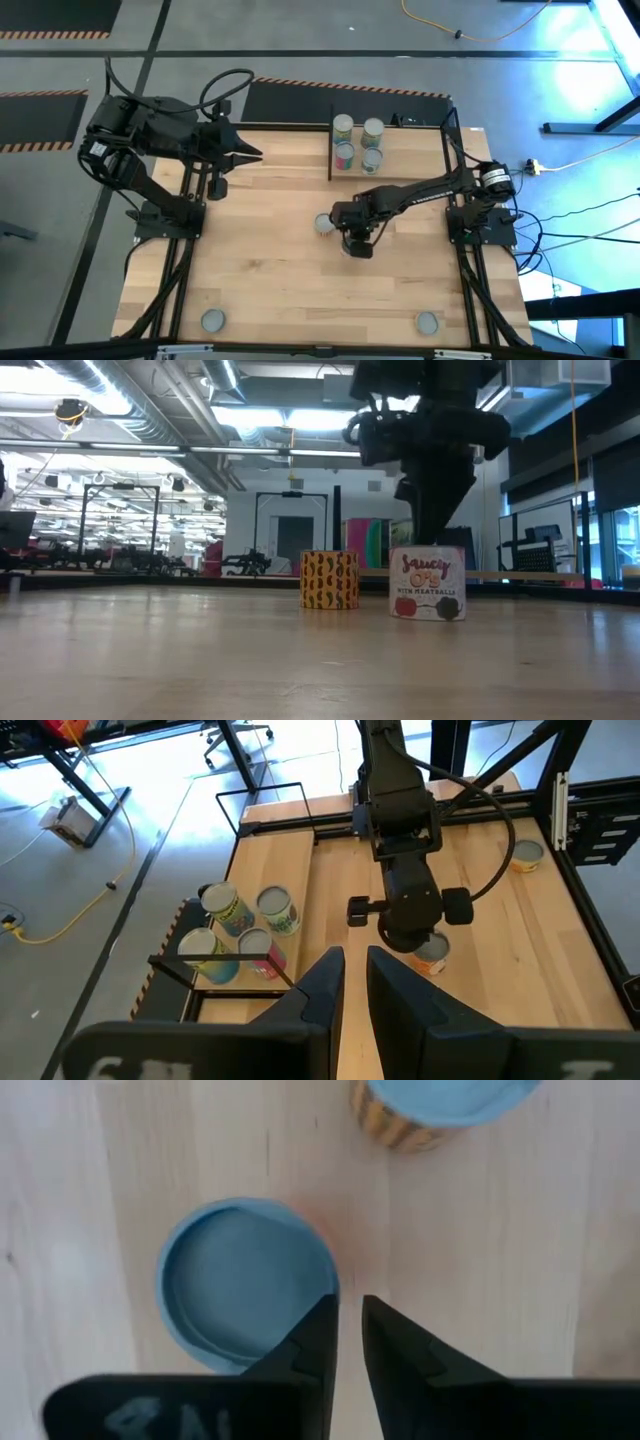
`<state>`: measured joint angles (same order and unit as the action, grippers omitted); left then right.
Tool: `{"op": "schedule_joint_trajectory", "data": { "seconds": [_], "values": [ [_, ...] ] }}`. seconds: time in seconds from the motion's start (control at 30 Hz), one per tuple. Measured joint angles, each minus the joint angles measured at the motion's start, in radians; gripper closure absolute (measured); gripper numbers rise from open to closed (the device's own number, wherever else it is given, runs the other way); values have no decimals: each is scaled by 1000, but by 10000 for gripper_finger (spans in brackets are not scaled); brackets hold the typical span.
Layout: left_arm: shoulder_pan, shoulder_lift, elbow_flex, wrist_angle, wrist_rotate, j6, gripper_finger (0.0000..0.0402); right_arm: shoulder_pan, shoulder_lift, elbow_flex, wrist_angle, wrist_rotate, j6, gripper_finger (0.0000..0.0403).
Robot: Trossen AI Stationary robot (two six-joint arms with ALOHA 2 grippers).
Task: Pick and place cans onto a shelf
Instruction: Put the canned saucy meatballs on the shelf
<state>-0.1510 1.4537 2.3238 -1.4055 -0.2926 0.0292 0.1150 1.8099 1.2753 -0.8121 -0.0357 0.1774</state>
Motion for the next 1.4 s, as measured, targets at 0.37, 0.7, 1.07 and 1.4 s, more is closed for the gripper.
{"op": "schedule_joint_trajectory", "data": {
  "seconds": [0.37, 0.7, 1.07, 1.4],
  "values": [
    [0, 0, 0, 0, 2, 0, 362, -10, 1, 6, 0, -91, 2, 347],
    [0, 0, 0, 0, 2, 0, 362, -39, 1, 8, -2, -118, 29, 347],
    [0, 0, 0, 0, 2, 0, 362, -42, 1, 9, 1, -194, 26, 347],
    [0, 0, 1, 1, 2, 0, 361, -42, 59, 14, 36, -188, 24, 347]
  ]
}}
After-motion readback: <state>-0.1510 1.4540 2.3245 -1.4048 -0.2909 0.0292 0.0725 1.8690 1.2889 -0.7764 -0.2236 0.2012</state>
